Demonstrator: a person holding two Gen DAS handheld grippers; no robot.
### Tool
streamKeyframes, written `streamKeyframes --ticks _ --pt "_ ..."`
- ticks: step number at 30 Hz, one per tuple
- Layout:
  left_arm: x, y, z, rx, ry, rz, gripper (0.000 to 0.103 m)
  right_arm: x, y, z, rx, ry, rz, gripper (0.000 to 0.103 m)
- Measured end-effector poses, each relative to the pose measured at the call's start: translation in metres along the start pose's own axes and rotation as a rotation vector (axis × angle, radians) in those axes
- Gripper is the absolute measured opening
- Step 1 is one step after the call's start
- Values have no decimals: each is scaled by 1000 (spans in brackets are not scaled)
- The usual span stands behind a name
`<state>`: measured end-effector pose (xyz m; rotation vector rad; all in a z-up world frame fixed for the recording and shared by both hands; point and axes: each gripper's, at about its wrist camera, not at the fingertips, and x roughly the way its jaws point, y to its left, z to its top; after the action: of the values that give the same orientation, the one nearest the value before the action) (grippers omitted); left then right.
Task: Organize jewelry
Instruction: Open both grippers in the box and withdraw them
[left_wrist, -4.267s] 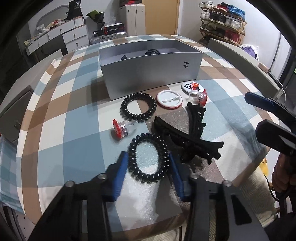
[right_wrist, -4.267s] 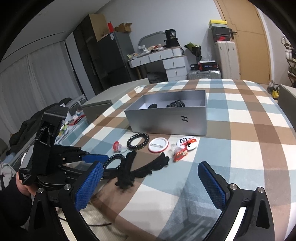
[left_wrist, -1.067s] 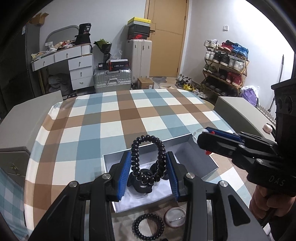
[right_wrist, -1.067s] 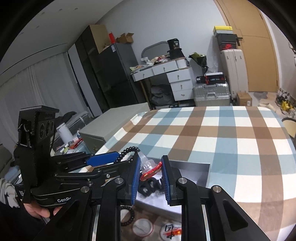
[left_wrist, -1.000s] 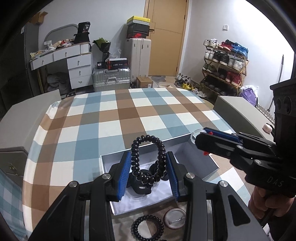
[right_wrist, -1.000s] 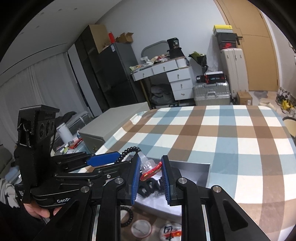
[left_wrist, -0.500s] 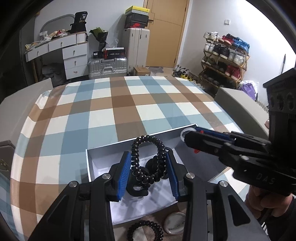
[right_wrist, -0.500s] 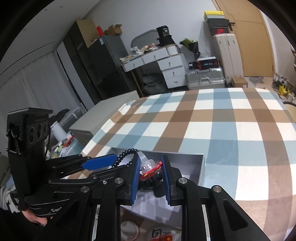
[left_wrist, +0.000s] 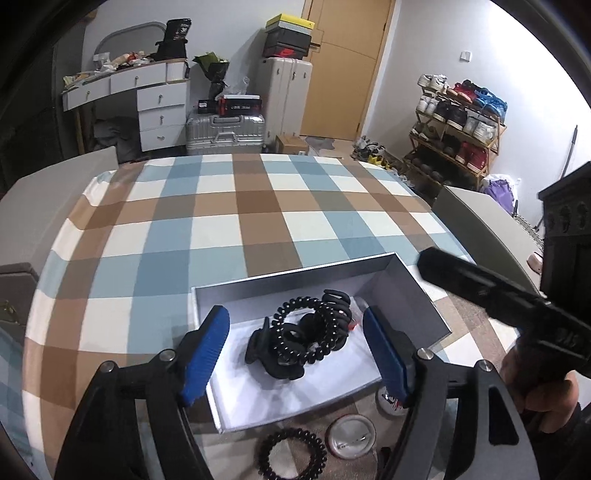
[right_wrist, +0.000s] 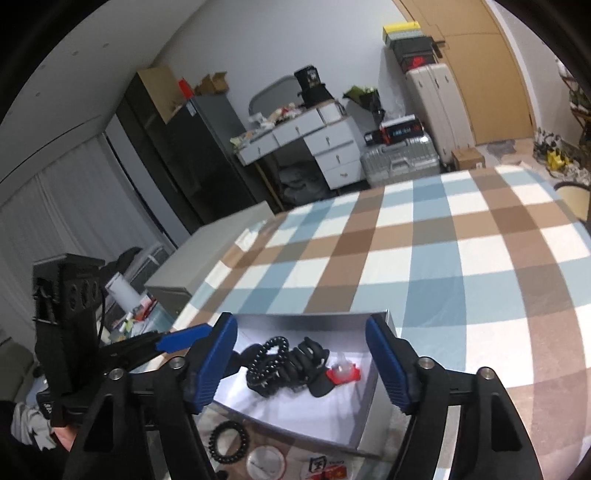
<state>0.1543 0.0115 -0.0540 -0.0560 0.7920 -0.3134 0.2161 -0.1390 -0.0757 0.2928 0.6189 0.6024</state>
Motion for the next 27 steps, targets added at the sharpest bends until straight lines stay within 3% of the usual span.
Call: streamKeyframes --ticks 4,11,15,27 --pt "-9 -2 -2 5 -11 29 71 -16 5 3 -6 -39 -5 82" --pt "-26 -4 -5 11 -41 67 72 -40 18 3 -32 -85 -14 85" --pt "-36 -6 -8 6 -70 87 80 -52 31 0 -71 -93 -26 85" --pt "-63 -12 -26 10 -125 143 86 -83 55 -23 -134 -125 -82 101"
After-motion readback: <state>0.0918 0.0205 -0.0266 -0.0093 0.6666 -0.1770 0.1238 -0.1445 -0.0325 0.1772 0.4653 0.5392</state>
